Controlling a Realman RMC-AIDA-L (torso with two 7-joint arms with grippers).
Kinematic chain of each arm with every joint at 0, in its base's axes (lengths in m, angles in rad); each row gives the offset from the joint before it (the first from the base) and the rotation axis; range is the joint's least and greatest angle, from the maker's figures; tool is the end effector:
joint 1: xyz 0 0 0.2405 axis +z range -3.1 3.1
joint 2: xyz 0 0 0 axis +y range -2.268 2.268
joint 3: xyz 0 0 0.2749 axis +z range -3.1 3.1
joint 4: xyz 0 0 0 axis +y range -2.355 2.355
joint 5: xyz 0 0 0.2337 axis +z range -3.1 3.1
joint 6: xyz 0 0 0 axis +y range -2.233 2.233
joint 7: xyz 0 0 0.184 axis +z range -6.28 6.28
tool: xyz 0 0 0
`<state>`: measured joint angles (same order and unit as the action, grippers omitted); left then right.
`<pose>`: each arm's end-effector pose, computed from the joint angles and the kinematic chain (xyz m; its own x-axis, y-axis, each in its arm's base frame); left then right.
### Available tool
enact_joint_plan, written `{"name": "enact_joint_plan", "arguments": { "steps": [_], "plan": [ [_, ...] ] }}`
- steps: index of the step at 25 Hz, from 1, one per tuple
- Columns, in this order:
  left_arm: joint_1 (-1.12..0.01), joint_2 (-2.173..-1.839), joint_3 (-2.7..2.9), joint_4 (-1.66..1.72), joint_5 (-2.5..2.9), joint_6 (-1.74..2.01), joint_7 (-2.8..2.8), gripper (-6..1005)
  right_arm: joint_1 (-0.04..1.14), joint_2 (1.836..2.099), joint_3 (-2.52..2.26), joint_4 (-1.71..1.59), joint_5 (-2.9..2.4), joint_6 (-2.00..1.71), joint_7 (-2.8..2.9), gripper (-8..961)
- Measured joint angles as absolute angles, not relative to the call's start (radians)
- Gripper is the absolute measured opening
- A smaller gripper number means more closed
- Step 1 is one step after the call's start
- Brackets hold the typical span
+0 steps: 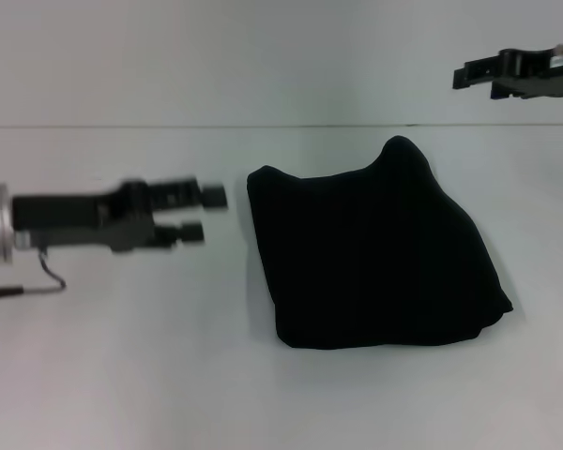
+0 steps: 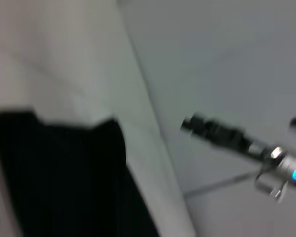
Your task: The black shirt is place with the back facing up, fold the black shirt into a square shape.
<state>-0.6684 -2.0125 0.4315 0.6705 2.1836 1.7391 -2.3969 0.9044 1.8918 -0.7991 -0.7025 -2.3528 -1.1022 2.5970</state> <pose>-0.2515 0.3939 0.0076 0.1174 0.9170 0.3812 0.8926 -0.2657 0.3642 0.2171 0.5424 0.0517 0.3829 -0.7537 -0.5342 -0.9199 -0.2576 -0.2958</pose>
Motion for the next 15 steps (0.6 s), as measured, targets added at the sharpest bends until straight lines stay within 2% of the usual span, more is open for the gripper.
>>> {"name": "enact_joint_plan", "arguments": {
  "steps": [3, 5, 13, 15],
  "plan": [
    [-0.660, -2.032, 0.495, 0.668, 2.224, 1.725, -2.463, 883, 0.868, 1.879, -0.789, -0.741, -2.298, -1.177, 2.596, 624],
    [-0.650, -2.047, 0.534, 0.657, 2.241, 1.689, -2.509, 882, 0.854, 1.877, -0.780, -0.752, -2.288, -1.203, 2.597, 720],
    [-0.633, -2.083, 0.656, 0.584, 2.253, 1.539, -2.573, 878, 0.845, 1.877, -0.772, -0.745, -2.287, -1.211, 2.596, 714],
    [-0.643, -2.097, 0.676, 0.558, 2.253, 1.483, -2.569, 761, 0.845, 1.877, -0.772, -0.745, -2.286, -1.210, 2.595, 714]
  ]
}}
